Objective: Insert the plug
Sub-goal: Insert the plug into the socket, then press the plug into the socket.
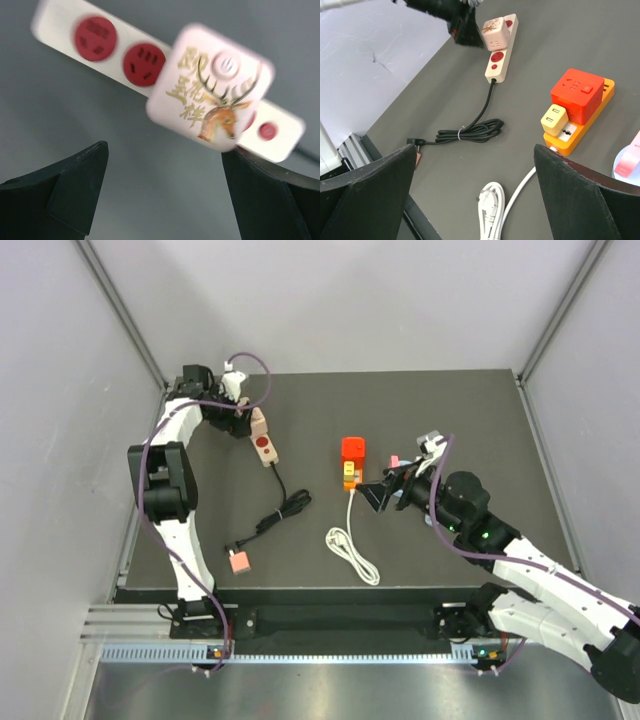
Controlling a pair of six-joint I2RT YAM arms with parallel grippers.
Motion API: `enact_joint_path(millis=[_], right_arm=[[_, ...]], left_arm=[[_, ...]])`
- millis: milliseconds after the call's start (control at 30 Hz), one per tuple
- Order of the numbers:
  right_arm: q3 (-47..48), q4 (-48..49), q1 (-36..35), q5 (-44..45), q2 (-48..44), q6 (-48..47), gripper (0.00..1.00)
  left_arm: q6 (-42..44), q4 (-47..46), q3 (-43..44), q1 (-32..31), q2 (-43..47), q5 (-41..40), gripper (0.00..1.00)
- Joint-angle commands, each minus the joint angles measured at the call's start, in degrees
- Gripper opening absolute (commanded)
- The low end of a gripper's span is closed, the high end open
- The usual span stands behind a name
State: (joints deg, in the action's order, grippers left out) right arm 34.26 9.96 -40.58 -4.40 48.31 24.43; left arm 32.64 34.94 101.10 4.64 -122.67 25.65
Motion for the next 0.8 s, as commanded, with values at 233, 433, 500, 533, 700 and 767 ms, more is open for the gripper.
enact_joint_path(millis=[233,433,500,533,700,767], right_arm=[[3.36,2.44,0.59,0.89,0.37,-1.57,1.00],[3.97,3.40,0.68,1.33,2.04,-2.63,1.00],[4.06,4.19,0.68,1.15,2.31,-2.72,1.00],[3.80,4.46,0.68,1.07,2.48,-2.80,1.00],[2.83,6.21,0.85,1.24,2.49,-3.42,1.00],[3.70,5.61,1.29,0.98,2.84,-3.86,1.00]], left_arm=[[-24.19,-4.60,6.92,-0.43,6.39,-9.83,0.99],[-27.18,-6.81,7.45,-1.83,9.55,-1.38,0.00],[-28.33,-7.25,7.27,-3.67,10.08,-3.33,0.00],[-28.95,-7.34,7.18,-4.37,10.17,-3.06,0.00],[-32.55,-5.41,7.01,-9.12,9.12,-13.04,0.00],[-34.29,-4.01,6.40,-10.18,7.98,-16.49,0.00]])
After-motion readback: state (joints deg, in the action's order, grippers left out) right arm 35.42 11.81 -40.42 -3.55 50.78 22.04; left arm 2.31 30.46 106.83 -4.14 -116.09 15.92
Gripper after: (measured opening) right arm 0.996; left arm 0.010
